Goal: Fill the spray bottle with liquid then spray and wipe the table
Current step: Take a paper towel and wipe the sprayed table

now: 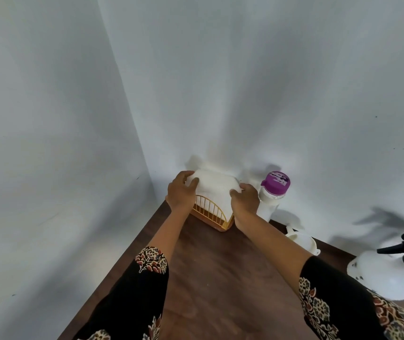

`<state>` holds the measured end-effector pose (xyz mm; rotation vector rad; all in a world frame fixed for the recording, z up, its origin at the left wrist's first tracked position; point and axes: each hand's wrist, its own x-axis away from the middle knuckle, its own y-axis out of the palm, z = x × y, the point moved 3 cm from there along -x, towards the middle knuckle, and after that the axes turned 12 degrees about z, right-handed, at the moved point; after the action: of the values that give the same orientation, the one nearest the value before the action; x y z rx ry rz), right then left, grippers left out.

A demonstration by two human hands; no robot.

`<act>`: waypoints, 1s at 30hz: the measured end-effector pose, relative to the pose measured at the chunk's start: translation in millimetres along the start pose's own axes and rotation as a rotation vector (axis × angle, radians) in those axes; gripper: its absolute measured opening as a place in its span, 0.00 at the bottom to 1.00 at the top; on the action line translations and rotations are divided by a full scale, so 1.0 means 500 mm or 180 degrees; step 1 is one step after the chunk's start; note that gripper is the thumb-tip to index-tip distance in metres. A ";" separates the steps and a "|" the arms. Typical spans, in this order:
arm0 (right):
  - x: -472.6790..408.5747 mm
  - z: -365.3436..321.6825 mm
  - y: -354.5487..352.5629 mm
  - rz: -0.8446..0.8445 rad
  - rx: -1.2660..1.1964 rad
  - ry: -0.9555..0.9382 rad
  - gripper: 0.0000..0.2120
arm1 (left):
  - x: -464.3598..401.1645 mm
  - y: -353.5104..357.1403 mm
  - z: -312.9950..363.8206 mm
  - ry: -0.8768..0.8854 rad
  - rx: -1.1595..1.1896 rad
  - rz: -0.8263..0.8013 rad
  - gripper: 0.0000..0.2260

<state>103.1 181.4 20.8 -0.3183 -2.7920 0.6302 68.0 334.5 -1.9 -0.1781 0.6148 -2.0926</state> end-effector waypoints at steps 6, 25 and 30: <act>0.021 0.013 0.009 -0.0321 0.0363 -0.0503 0.24 | 0.010 -0.005 -0.005 -0.0988 0.1311 -0.0141 0.13; 0.029 -0.074 0.008 -0.0413 0.0943 -0.2293 0.15 | 0.017 -0.014 -0.021 -0.1639 0.1696 -0.1041 0.18; 0.028 -0.078 0.016 -0.0414 0.1158 -0.2383 0.17 | 0.023 -0.017 -0.022 -0.1853 0.1708 -0.1020 0.17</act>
<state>103.0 207.5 54.0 0.2260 -3.2238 1.4411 51.2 332.9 -8.5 -0.5763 -0.3445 -2.2761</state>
